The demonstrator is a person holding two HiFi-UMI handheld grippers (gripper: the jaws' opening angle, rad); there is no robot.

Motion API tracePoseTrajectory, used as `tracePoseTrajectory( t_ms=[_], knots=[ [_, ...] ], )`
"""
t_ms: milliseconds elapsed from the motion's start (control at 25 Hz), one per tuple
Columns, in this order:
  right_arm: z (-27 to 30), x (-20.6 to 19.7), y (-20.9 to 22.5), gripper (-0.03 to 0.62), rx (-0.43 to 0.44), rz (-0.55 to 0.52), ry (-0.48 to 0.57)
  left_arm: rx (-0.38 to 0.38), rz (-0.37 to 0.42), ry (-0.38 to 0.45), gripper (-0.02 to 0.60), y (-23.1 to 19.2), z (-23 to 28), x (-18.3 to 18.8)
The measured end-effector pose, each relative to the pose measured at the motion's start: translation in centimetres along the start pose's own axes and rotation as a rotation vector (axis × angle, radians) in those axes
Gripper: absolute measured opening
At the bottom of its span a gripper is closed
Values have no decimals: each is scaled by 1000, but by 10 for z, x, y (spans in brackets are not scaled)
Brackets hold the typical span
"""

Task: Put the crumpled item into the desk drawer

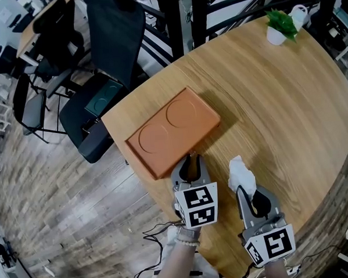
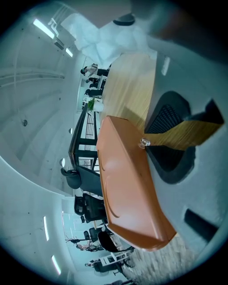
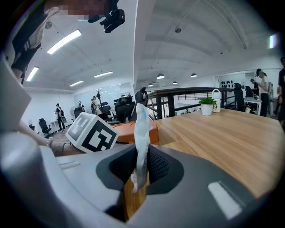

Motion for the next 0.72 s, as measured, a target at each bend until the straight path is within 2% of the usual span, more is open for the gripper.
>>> tracePoseTrajectory(
  t_ms=[80,720],
  knots=[
    [-1,-1,-1,63,-2,3,-3,11,-5,-1,48,-3,-1,0],
    [-3,-1,-1,63,-13,12,-8,3,21,7,49,1,-8,-2]
  ],
)
Point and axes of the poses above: the fingertips, and each gripper's own axes: z forward along the fingers, y to its right, x out of its top, the point moved 5 cm from there along -z, backward along the fingers, and after that the axes turned 14 degrees about x, right-handed, at the moved point
